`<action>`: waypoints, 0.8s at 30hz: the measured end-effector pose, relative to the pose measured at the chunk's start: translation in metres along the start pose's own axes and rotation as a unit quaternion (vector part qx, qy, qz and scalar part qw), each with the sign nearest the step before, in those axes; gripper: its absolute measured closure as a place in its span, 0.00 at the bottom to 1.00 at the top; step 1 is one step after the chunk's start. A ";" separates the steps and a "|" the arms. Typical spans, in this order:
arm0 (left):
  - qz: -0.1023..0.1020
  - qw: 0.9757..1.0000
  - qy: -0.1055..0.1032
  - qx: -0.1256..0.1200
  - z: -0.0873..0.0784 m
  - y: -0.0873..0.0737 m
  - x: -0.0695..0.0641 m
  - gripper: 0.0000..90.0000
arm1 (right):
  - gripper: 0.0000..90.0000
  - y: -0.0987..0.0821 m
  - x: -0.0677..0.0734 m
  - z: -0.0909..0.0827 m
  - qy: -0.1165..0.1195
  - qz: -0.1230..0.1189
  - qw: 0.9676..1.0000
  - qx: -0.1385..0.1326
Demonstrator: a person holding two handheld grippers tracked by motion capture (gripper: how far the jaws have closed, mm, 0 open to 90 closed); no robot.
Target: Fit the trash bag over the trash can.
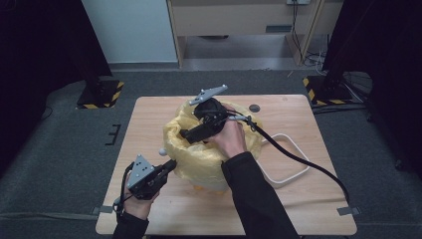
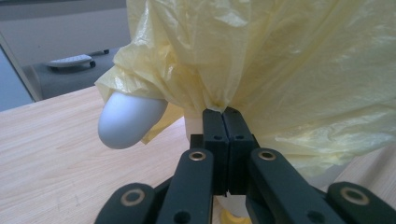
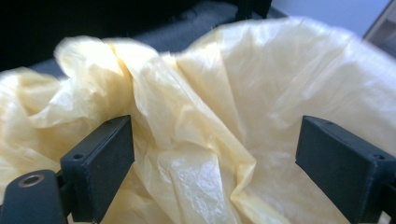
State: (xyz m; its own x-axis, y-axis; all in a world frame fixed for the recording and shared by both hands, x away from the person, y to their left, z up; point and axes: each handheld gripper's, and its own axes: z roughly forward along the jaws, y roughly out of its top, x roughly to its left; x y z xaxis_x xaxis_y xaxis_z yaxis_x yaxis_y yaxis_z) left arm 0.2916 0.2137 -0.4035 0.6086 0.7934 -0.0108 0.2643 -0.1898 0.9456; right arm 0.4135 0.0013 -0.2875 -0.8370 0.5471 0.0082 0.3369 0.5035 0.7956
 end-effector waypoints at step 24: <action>-0.018 0.999 0.001 -0.040 -0.016 0.009 0.009 0.81 | 0.13 0.014 -0.002 -0.052 -0.060 0.019 0.961 -0.269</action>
State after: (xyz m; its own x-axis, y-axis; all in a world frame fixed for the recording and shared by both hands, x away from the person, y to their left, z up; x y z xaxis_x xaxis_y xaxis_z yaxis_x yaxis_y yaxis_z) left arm 0.2878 0.2283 -0.3905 0.5979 0.8003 -0.0447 0.2253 -0.1143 0.9675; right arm 0.3977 -0.0276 -0.2446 -0.7620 0.6476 -0.0002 0.0681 0.0805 0.9944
